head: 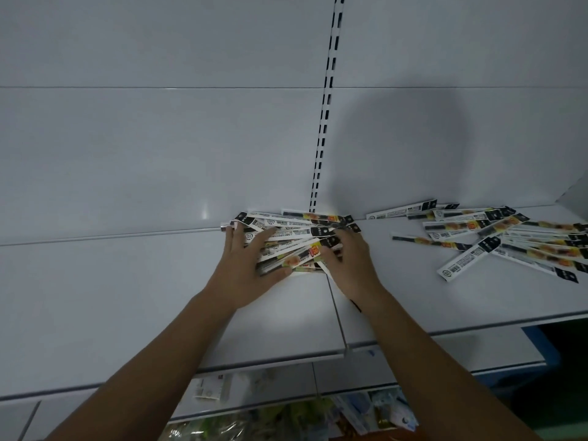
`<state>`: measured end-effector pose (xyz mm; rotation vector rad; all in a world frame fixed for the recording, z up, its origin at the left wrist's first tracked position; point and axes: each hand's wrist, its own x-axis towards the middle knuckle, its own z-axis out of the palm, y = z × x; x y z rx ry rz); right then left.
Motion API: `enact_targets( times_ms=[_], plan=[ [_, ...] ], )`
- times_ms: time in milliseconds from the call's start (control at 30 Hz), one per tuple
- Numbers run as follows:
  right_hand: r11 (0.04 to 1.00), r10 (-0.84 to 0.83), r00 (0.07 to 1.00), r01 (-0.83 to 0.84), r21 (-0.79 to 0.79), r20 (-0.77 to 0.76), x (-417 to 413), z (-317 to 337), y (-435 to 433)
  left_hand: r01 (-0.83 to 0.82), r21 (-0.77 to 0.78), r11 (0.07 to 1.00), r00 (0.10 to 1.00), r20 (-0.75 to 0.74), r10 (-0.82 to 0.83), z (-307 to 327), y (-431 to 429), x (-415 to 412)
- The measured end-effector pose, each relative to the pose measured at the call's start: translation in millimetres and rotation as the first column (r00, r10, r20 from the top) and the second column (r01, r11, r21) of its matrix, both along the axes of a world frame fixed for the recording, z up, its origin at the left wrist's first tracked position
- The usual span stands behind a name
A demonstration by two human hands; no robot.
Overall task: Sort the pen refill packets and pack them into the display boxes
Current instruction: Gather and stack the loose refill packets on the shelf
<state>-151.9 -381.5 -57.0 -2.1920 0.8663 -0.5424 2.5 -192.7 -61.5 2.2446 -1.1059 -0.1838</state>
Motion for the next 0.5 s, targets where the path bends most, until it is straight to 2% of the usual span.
enact_targets(
  times_ms=[67, 133, 200, 267, 333, 400, 500],
  plan=[
    [0.99, -0.06, 0.994, 0.047, 0.132, 0.092, 7, 6, 10, -0.002, -0.035, 0.999, 1.0, 0.008, 0.003, 0, -4, -1],
    [0.985, -0.063, 0.989, 0.039, 0.17, 0.135, 1, 14, 10, -0.024, -0.034, 0.999, 1.0, -0.012, 0.024, 3, -1, 0],
    [0.994, 0.056, 0.997, -0.062, 0.087, 0.059, -18, 18, 0, -0.045, 0.009, 0.999, 0.999, 0.011, 0.045, 8, 9, 3],
    [0.977, 0.211, 0.965, -0.211, 0.018, -0.154, -40, 17, -15, -0.021, 0.029, 0.999, 0.995, 0.098, 0.018, 12, 19, 10],
    [0.96, 0.271, 0.918, -0.281, 0.007, -0.291, -55, 15, -30, 0.04, 0.074, 0.996, 0.984, 0.171, -0.052, 13, 25, 17],
    [0.965, 0.244, 0.931, -0.26, -0.026, -0.27, -59, 20, -40, 0.084, 0.138, 0.987, 0.971, 0.212, -0.112, 14, 25, 20],
    [0.981, 0.141, 0.979, -0.158, -0.11, -0.15, -53, 26, -55, 0.107, 0.173, 0.979, 0.958, 0.244, -0.147, 13, 19, 27]
  ],
)
